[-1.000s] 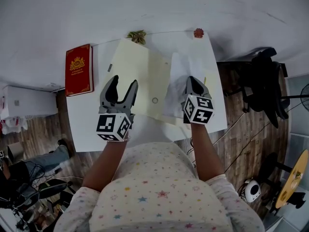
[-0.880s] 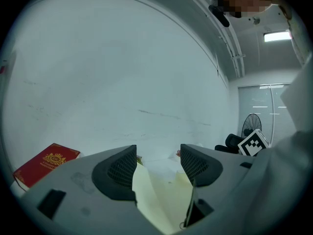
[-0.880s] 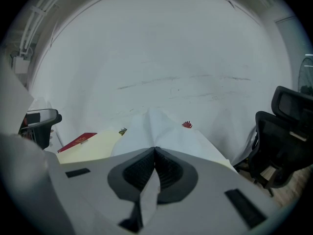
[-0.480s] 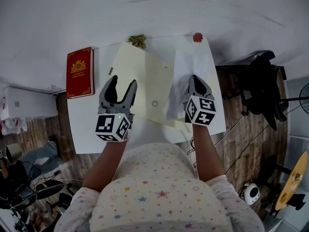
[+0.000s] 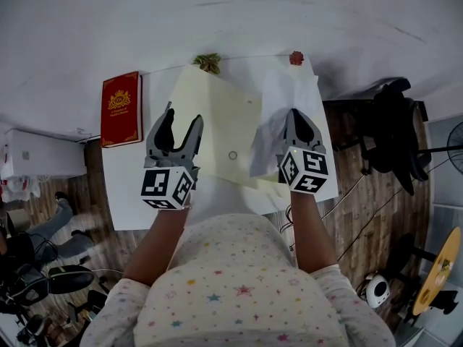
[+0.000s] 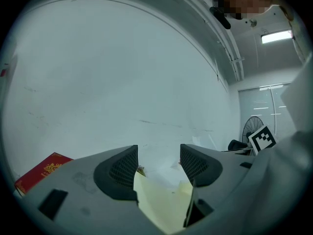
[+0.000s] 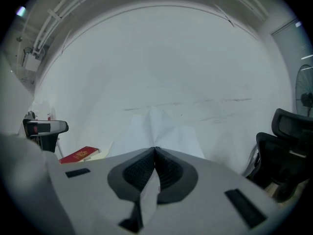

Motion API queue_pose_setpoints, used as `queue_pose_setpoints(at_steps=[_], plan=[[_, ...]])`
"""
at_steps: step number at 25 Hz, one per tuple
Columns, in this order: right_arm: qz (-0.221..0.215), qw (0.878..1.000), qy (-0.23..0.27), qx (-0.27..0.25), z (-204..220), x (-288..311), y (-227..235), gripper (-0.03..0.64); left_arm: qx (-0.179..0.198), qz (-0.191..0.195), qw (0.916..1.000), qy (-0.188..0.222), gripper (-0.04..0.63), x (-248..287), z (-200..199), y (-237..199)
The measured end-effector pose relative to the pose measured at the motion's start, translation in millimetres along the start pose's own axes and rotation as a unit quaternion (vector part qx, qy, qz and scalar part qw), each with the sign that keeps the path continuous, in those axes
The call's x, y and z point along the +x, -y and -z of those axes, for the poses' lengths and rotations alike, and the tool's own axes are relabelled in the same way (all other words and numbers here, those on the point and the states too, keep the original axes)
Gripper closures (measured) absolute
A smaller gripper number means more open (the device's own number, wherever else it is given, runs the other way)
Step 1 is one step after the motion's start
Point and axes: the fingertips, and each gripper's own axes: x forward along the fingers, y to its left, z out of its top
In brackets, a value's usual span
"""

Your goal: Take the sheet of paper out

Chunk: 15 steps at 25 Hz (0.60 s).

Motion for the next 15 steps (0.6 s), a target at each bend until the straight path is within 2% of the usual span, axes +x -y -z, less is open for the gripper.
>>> queue_pose_setpoints(at_steps=[2,11,15], plan=[[-0.002,1.0,0.01,0.001,-7.7,-3.6,-2.1,0.615,0.002,-0.001,1.0,0.004,0.327,-0.8,-3.8,-0.3],[-0.008,0.999,0.051,-0.005,-40.0,-20.0,-12.7,0.615,-0.005,0.007,0.9995,0.03,0.439,-7.8,-33.4,2.9],[-0.01,0.998,0.065,-0.001,-50.2,-28.3,-14.5,0.615,0.01,0.017,0.9991,0.038,0.494,-7.7,-39.5,7.1]])
